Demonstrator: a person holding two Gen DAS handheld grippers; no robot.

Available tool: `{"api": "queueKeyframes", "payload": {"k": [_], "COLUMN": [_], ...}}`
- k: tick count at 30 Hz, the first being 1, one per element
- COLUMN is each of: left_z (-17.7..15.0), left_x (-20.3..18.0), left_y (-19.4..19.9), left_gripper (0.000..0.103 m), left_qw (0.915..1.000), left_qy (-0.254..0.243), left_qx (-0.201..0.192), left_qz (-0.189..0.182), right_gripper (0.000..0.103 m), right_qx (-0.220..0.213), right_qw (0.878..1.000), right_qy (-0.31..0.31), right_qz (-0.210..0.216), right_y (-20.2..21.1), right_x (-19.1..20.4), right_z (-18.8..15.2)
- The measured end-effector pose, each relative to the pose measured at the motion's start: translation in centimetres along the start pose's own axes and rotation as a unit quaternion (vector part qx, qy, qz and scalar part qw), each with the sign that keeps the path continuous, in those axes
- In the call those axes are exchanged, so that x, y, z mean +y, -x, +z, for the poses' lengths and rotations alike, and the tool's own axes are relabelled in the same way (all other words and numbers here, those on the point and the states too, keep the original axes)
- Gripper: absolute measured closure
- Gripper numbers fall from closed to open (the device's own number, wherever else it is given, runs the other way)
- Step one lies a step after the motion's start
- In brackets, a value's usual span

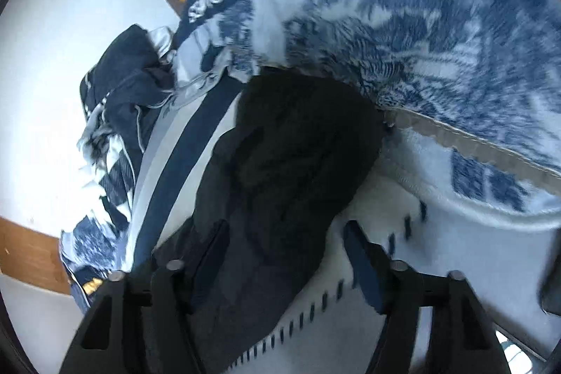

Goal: Fold large clothes
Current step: 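Grasp the cuff of the jacket sleeve with the right tool, then lift the held sleeve and fold it across the jacket body with the right tool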

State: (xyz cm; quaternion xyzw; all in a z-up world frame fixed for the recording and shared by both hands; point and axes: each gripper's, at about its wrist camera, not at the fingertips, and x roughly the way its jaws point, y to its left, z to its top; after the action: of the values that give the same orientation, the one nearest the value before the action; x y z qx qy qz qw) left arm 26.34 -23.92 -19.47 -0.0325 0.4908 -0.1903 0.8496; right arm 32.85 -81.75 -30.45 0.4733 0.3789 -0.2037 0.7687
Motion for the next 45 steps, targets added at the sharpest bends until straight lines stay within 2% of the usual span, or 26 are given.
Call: {"api": "queueKeyframes", "payload": {"k": [1, 3, 4, 5, 7, 10, 12, 15, 19, 25, 27, 29, 34, 37, 41, 43, 45], "left_z": [-0.1, -0.2, -0.3, -0.4, -0.6, -1.1, -1.6, -2.6, -4.5, -6.0, -6.0, -5.8, -5.5, -5.4, -4.9, -4.5, -4.2], "left_x": [0.0, 0.3, 0.6, 0.8, 1.4, 2.0, 2.3, 3.5, 6.1, 11.4, 13.2, 15.1, 19.3, 20.5, 20.7, 20.2, 19.5], "left_y": [0.1, 0.4, 1.1, 1.6, 2.8, 5.4, 7.8, 11.9, 16.9, 19.1, 19.0, 18.6, 17.3, 16.4, 15.1, 14.4, 14.0], "left_gripper": [0.0, 0.0, 0.0, 0.0, 0.0, 0.0, 0.0, 0.0, 0.0, 0.0, 0.0, 0.0, 0.0, 0.0, 0.0, 0.0, 0.0], "left_qw": [1.0, 0.9999, 0.9999, 0.9999, 0.9998, 0.9995, 0.9991, 0.9977, 0.994, 0.9886, 0.9858, 0.9828, 0.9728, 0.9697, 0.9691, 0.9692, 0.9696], "left_qy": [-0.004, -0.005, -0.002, 0.001, 0.009, 0.021, 0.023, 0.034, 0.064, 0.103, 0.117, 0.134, 0.177, 0.186, 0.184, 0.189, 0.197], "left_qx": [0.001, 0.005, 0.002, -0.001, -0.008, -0.022, -0.033, -0.056, -0.084, -0.086, -0.087, -0.086, -0.088, -0.081, -0.069, -0.063, -0.06], "left_qz": [0.006, 0.014, 0.013, 0.014, 0.018, 0.014, 0.015, 0.021, 0.028, 0.068, 0.083, 0.094, 0.121, 0.136, 0.149, 0.145, 0.132], "right_gripper": [0.046, 0.068, 0.094, 0.097, 0.097, 0.097, 0.097, 0.098, 0.098, 0.098, 0.098, 0.098, 0.098, 0.097, 0.094, 0.092, 0.069], "right_qx": [-0.001, 0.003, 0.008, 0.002, -0.03, -0.078, -0.105, -0.136, -0.144, -0.124, -0.106, -0.086, -0.033, 0.021, 0.103, 0.178, 0.246], "right_qw": [1.0, 0.998, 0.997, 0.996, 0.992, 0.98, 0.967, 0.943, 0.911, 0.866, 0.849, 0.838, 0.826, 0.833, 0.855, 0.857, 0.842], "right_qy": [0.015, 0.049, 0.059, 0.073, 0.113, 0.182, 0.233, 0.302, 0.377, 0.449, 0.469, 0.479, 0.491, 0.478, 0.432, 0.401, 0.396], "right_qz": [-0.011, -0.045, -0.047, -0.043, -0.046, -0.013, 0.018, 0.042, 0.082, 0.181, 0.22, 0.246, 0.276, 0.278, 0.269, 0.272, 0.273], "right_y": [-0.6, -1.3, -1.3, -0.2, 2.9, 9.6, 14.8, 19.8, 24.0, 26.7, 25.9, 24.2, 17.5, 12.1, 4.5, 1.0, -1.3], "right_x": [0.1, 0.6, 1.0, 1.8, 4.2, 9.2, 13.5, 20.1, 27.3, 35.5, 37.7, 38.9, 39.4, 38.5, 36.0, 34.9, 34.1], "right_z": [0.4, 0.9, 0.9, 0.7, 0.0, -2.4, -5.2, -9.9, -16.9, -30.3, -35.4, -39.0, -46.3, -49.3, -50.4, -50.3, -49.9]}}
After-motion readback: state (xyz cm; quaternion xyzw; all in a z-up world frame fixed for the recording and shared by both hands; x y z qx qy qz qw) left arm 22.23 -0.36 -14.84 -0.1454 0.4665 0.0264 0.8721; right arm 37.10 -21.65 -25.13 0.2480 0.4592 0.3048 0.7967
